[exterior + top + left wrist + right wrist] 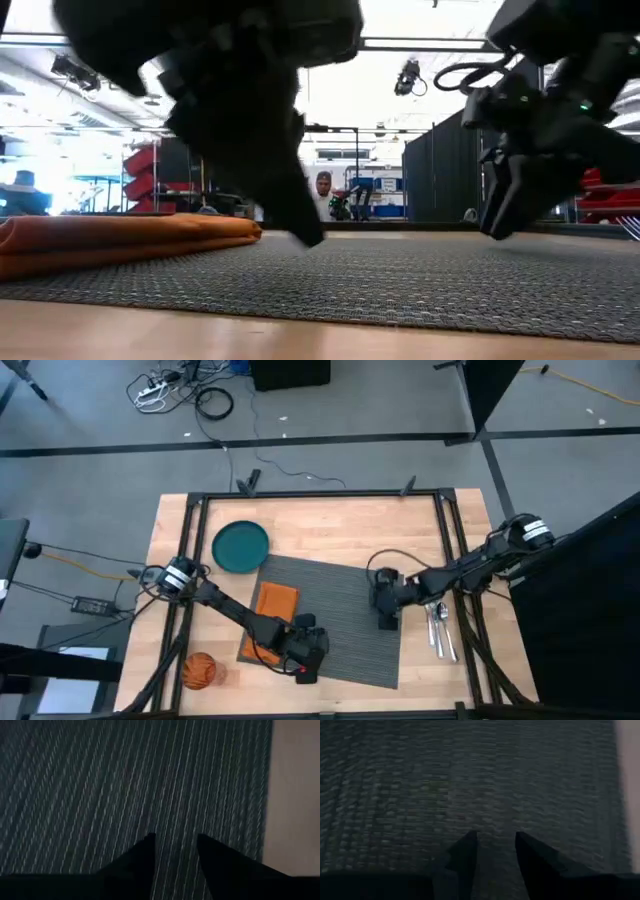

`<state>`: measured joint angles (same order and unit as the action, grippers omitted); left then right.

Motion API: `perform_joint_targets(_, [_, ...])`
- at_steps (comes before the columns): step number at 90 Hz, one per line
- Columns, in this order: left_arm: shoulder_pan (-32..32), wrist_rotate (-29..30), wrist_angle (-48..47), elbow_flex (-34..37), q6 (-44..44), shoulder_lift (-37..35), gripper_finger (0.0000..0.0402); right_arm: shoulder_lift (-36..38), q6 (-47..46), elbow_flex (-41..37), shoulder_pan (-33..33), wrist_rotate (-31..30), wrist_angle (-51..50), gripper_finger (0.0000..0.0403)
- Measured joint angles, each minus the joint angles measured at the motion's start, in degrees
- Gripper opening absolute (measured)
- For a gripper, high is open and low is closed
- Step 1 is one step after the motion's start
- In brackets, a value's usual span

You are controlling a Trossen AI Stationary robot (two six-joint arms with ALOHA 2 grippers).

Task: Set table place
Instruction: Move the orange table napkin to the bottom left side of the gray placemat

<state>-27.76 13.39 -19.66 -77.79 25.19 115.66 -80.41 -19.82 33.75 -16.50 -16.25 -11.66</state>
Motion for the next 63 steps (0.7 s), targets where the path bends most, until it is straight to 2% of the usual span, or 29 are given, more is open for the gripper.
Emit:
perform_joint_targets(7, [0.0,0.8,-2.5,-2.3,-0.9,-0.1,0.0131,3.8,-2.4,1.9,0.5,3.7,-4.3,0.0113])
perform_joint_targets(16, [0.0,4.6,-6.1,-4.1,-1.1,-0.6,0.0131,7.3,-6.9,2.3,-1.9,9.1,-3.4,0.0113])
perform_joint_targets(21, [0.2,5.8,-7.2,-4.1,-1.0,-0.6,0.0131,7.9,-9.7,2.3,-4.4,10.1,-1.8,0.0113])
perform_joint_targets(30, [1.1,6.0,-8.3,-2.2,-0.8,-0.6,0.0131,6.2,-12.6,2.4,-9.1,8.0,-0.6,0.0113])
perform_joint_targets(42, [1.6,5.9,-7.0,1.2,0.5,-0.6,0.0131,-0.2,-13.0,2.4,-13.2,5.4,-0.2,0.0113])
perform_joint_targets(52, [1.5,4.5,-2.9,3.3,0.6,-0.6,0.0131,-5.6,-13.0,2.3,-13.6,3.9,-0.3,0.0113])
perform_joint_targets(63, [1.5,2.4,3.2,5.3,0.7,-0.6,0.0131,-7.6,-12.0,2.7,-11.6,1.0,-1.8,0.0113])
